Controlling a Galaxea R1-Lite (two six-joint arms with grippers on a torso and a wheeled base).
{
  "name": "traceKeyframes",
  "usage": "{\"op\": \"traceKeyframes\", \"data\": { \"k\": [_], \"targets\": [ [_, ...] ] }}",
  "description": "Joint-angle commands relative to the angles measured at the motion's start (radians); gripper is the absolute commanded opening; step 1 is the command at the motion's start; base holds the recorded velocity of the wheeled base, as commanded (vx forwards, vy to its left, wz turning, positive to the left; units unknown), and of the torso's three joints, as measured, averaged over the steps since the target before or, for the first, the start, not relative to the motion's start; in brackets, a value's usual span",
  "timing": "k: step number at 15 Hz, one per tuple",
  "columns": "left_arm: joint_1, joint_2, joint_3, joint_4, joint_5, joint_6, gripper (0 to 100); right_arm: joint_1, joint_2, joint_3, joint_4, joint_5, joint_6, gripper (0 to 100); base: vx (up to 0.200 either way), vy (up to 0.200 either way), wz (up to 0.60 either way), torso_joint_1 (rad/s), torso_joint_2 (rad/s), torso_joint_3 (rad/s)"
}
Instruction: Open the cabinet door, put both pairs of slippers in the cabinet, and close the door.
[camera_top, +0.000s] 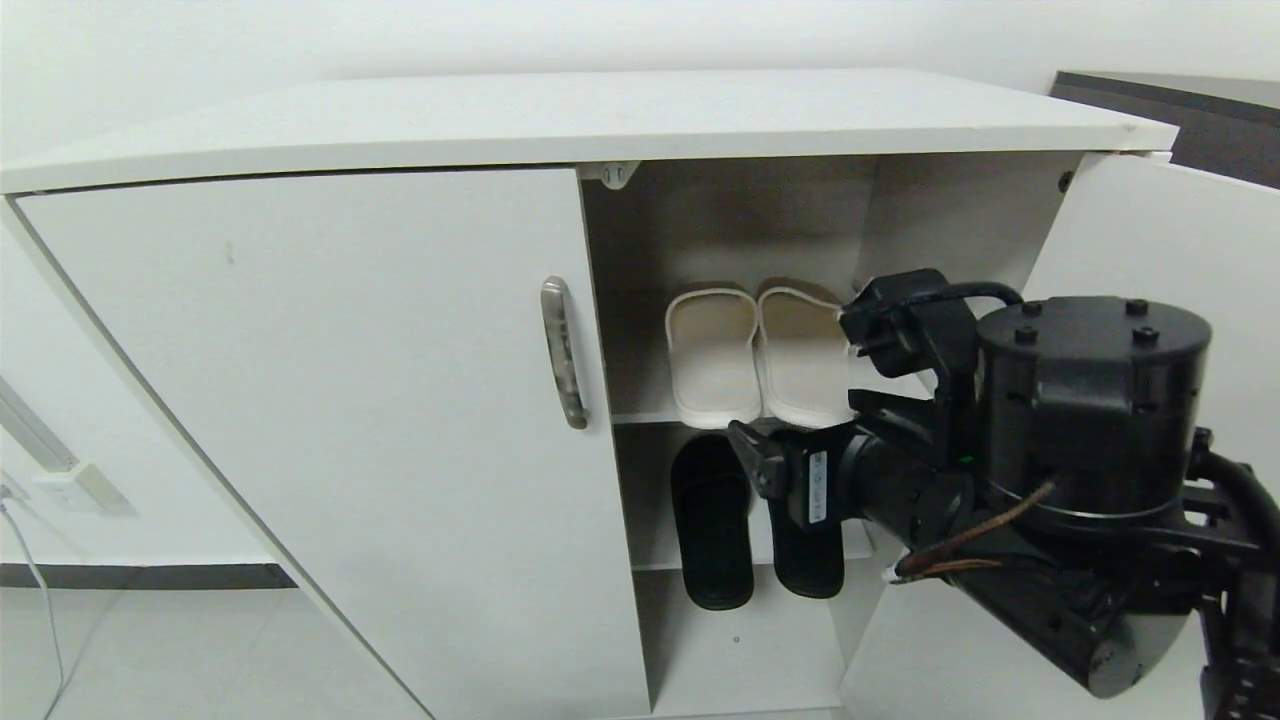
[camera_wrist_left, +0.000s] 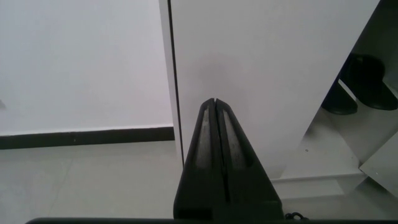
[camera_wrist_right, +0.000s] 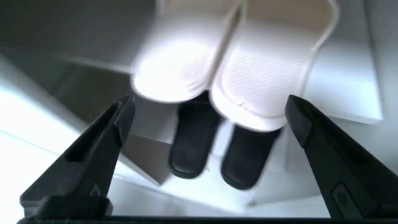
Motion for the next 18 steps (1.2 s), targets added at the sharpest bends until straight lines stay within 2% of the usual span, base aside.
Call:
{"op": "traceKeyframes", "data": {
  "k": [1, 13, 18],
  "targets": [
    [0.0, 0.001, 0.0, 0.0, -0.001, 0.001, 0, 0.025, -0.013, 0.06, -0.029, 0.003, 0.003, 0, 0.0, 0.0, 0.0, 0.0, 0.0, 0.0],
    [0.0, 0.001, 0.0, 0.0, -0.003, 0.003, 0, 0.032, 0.01, 0.084, -0.051, 0.026, 0.003, 0, 0.0, 0.0, 0.0, 0.0, 0.0, 0.0],
    [0.0, 0.001, 0.0, 0.0, -0.004, 0.003, 0, 0.032, 0.023, 0.084, -0.051, 0.026, 0.006, 0, -0.2, 0.0, 0.0, 0.002, 0.0, 0.003]
  ]
}}
